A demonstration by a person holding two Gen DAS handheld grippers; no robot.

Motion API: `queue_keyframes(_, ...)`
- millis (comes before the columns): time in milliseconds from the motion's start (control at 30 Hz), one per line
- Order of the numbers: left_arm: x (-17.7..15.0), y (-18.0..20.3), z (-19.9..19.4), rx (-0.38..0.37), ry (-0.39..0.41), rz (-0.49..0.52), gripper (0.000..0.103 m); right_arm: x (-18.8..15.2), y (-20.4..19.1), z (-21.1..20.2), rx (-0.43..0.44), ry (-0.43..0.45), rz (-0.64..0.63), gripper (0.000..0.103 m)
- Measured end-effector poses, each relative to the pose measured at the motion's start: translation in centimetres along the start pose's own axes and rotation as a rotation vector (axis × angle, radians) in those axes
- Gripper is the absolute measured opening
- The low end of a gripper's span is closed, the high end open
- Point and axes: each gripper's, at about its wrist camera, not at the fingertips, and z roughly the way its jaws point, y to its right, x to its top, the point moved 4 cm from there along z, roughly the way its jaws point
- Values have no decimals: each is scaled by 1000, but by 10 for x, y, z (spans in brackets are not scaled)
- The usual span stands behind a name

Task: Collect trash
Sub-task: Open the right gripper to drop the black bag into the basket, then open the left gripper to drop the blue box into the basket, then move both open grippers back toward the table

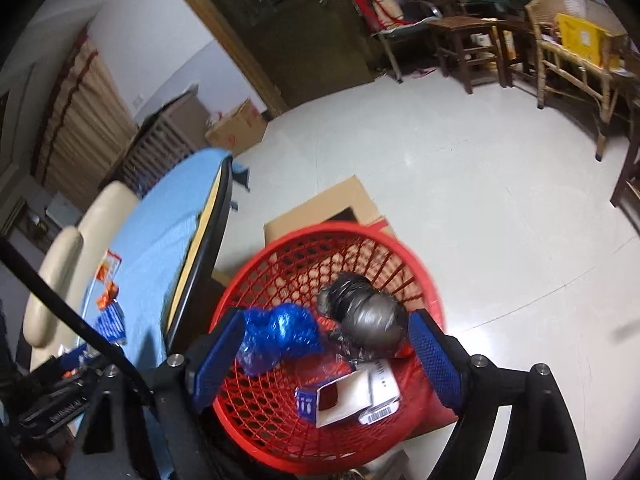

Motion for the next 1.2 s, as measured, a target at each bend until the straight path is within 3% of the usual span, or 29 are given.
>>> queue_keyframes(433,10,74,7,-103,-19,115,71,25,36,-43,0,109,78,87)
queue_keyframes(833,11,99,29,-236,-115,88,74,30,38,-51,-4,127,74,87)
queue_keyframes(1000,10,79,27,-307,-116,39,74,31,28,-50,-4,123,50,87)
queue_keyframes(1200,7,4,24,-268,-85,-133,74,28,6,-39,5,90,3,87)
